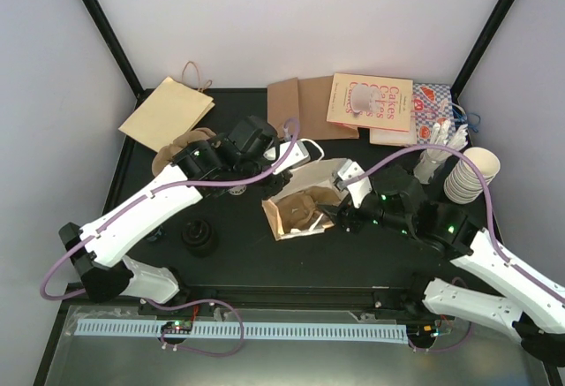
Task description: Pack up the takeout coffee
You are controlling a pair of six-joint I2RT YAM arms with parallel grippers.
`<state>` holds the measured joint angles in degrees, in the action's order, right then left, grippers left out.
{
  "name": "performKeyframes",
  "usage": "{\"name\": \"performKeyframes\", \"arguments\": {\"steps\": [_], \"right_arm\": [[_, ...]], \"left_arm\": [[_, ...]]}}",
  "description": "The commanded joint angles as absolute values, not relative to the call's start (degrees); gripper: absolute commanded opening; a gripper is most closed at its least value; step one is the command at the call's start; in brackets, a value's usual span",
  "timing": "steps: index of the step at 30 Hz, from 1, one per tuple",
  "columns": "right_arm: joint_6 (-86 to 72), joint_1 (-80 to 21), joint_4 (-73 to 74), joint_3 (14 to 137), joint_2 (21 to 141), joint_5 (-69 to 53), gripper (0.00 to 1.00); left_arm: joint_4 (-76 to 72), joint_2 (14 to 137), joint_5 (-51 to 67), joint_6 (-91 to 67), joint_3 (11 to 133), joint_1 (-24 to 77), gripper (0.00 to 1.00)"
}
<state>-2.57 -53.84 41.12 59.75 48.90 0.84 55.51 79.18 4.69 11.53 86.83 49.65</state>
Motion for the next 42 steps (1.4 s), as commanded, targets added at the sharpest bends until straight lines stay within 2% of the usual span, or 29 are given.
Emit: {"name": "performKeyframes", "arguments": {"steps": [1,9,16,19,20,23,25,33,42], "right_arm": [[2.6,-54.6,35.0,58.0,45.0,1.4,0.75],[4.3,-54.6,36.0,64.1,44.8,2.2,0.81],[5.1,-54.6,40.3,67.4,47.2,8.1,0.82],[7.8,-54.5,41.9,67.6,47.6,7.1,0.72],[9.6,-54.5,42.7,67.3,47.8,6.0,0.65],[14.2,-54.5,44.3,65.8,48.1,4.3,0.36],[16.1,-54.6,44.9,65.2,48.0,3.8,0.27],[22.1,-59.1,47.9,64.0,48.3,2.8,0.25],[24.3,-73.9,47.8,57.7,49.6,12.0,0.25]], "left_arm": [[52.2,75.7,5.6,14.8,86.2,50.3,0.02],[49.5,73.7,6.5,15.9,83.2,50.6,0.02],[50.1,73.7,6.5,15.9,83.2,50.9,0.02],[50.2,73.7,6.4,16.0,83.1,51.0,0.01],[50.1,73.7,6.3,16.0,83.1,51.0,0.02],[50.2,73.7,6.2,16.1,83.0,51.0,0.02],[50.4,73.7,6.1,16.2,83.1,51.0,0.02],[50.2,73.7,3.7,16.4,83.1,51.1,0.01],[47.0,71.6,-2.2,19.2,80.5,53.2,0.02]]}}
